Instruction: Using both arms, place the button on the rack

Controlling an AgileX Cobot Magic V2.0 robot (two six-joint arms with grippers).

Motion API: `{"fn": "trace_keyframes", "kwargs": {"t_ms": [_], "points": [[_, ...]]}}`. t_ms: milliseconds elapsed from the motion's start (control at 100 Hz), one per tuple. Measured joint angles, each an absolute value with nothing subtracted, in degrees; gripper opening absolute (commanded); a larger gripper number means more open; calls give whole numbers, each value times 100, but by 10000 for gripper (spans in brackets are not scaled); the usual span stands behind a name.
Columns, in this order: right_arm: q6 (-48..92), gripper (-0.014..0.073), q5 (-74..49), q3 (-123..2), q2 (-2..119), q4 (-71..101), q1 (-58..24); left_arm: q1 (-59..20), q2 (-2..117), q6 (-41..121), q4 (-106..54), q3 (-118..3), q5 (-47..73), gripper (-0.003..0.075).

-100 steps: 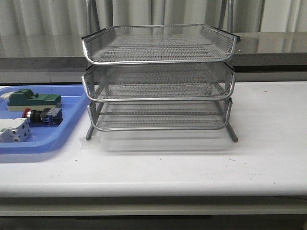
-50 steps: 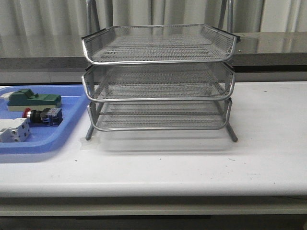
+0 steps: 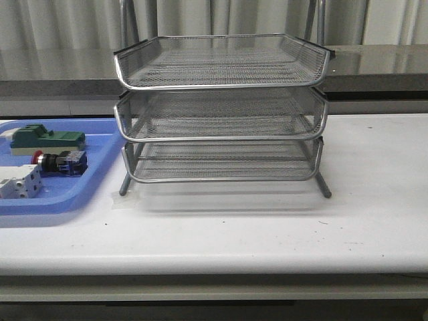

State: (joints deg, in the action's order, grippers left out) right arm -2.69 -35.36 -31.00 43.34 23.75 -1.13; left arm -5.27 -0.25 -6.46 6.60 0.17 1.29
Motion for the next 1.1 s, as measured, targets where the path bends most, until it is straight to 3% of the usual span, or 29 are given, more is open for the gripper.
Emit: {"fn": "trace_keyframes", "kwargs": {"t_ms": [110, 280, 370, 560, 980, 1100], "points": [[-240, 12, -3183, -3100, 4602, 2867, -113, -527, -25, -646, 660, 17, 129, -20], [65, 253, -2734, -3100, 4930, 3679, -113, -527, -25, -646, 660, 17, 129, -20], [361, 337, -2610, -3100, 5118, 4085, -113, -527, -25, -646, 660, 17, 129, -20], [1366, 338, -2390, -3100, 5562, 5356, -113, -527, -25, -646, 660, 17, 129, -20], [5793, 338, -2736, -3156, 7256, 9689, -113, -527, -25, -646, 660, 17, 129, -20], [6568, 338, -3000, -3208, 7809, 10172, -113, -527, -25, -646, 660, 17, 129, -20]]}}
